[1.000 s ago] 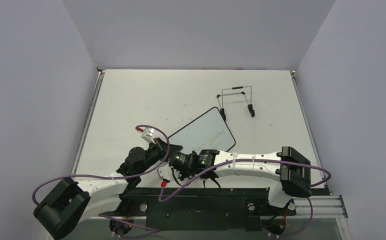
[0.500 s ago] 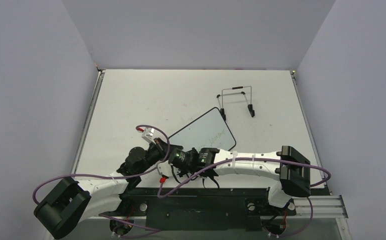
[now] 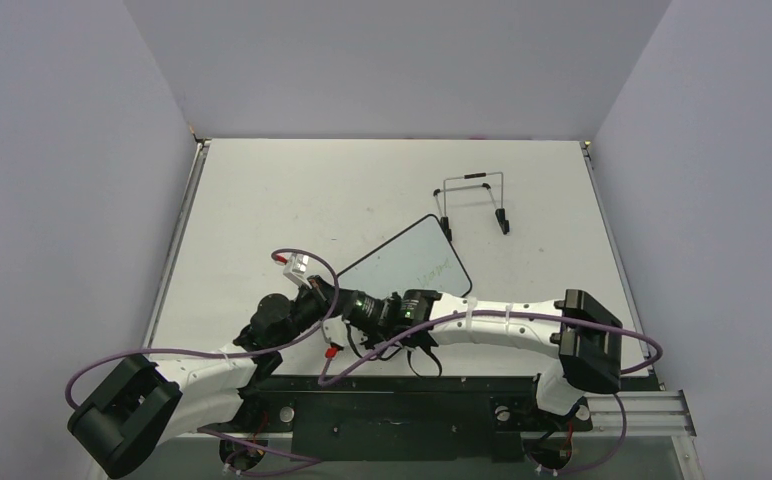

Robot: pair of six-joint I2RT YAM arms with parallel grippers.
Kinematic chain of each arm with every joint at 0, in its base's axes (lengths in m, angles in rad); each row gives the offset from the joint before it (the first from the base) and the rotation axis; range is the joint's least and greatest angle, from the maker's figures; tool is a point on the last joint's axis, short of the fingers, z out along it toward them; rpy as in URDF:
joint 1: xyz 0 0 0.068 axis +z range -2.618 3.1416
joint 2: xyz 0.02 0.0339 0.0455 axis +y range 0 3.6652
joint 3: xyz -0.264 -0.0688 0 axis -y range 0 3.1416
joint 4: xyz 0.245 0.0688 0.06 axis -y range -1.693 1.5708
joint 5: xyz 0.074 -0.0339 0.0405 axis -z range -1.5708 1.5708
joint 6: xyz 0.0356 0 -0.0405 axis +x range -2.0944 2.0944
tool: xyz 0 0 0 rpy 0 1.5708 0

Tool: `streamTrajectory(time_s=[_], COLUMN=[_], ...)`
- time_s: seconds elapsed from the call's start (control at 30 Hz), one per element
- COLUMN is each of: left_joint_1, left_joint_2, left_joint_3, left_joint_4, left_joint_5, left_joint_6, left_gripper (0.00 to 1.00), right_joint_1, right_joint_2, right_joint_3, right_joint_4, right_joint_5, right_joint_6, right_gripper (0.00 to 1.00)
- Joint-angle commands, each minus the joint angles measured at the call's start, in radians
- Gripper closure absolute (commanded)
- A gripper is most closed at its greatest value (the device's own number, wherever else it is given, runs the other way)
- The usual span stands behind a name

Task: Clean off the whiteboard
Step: Erase the whiteboard at the center of the board.

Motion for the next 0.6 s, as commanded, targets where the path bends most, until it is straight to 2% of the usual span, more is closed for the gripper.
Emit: streamTrajectory(time_s=[0.0, 0.33, 0.57], left_joint_1=[-0.009, -0.008, -0.008], left_joint_2=[-0.031, -0.034, -0.044], left_joint_3=[0.051, 0.050, 0.045], left_joint_4=[0.142, 0.144, 0.138], left_joint_5=[0.049, 0.052, 0.053], left_joint_6=[-0.028, -0.028, -0.026], left_gripper=[1.00, 1.00, 1.00], right_joint_1=[-0.036, 0.038, -0.028], right_joint_2=[0.010, -0.027, -0.010], right_joint_3=[0.064, -0.053, -0.016], right_joint_4=[0.093, 0.005, 0.032], right_joint_5=[0.094, -0.061, 0.027], right_joint_6=[0.080, -0.041, 0.023], right_gripper=[1.00, 1.00, 1.00])
